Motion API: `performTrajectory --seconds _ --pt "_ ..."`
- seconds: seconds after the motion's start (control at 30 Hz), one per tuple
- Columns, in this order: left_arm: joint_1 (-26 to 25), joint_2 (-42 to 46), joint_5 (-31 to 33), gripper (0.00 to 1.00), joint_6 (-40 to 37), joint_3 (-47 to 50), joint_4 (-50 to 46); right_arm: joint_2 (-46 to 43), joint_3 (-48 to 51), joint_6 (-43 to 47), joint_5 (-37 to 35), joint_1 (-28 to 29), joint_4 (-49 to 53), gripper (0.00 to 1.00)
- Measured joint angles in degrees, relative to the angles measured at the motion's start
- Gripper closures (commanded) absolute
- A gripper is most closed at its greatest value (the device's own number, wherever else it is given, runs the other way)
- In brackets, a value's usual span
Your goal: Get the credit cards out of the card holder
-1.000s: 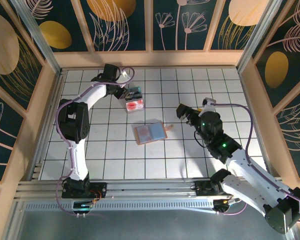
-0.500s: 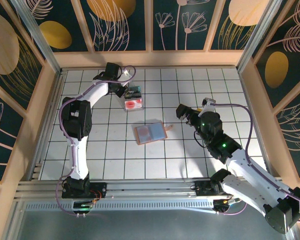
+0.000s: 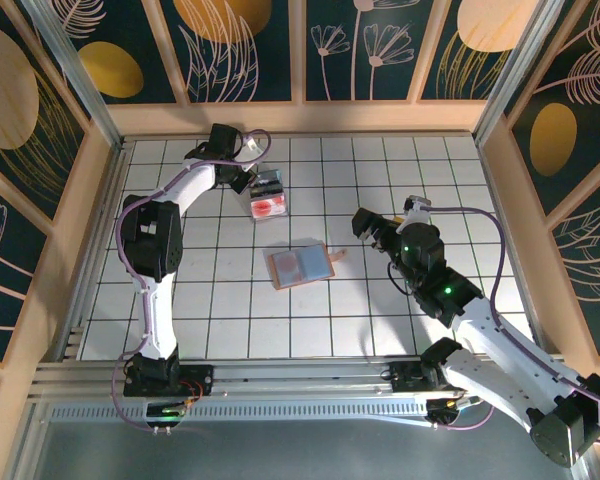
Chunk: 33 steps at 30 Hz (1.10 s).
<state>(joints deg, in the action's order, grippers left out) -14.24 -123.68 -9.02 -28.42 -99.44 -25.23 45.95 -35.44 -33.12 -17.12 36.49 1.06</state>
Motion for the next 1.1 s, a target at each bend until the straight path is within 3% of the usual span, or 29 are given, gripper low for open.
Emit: performTrajectory --seconds 1.1 --pt "0.0 5.5 -4.5 1.0 -4.5 3.2 -3.4 0.0 0.0 0.0 0.0 0.0 -0.8 0.01"
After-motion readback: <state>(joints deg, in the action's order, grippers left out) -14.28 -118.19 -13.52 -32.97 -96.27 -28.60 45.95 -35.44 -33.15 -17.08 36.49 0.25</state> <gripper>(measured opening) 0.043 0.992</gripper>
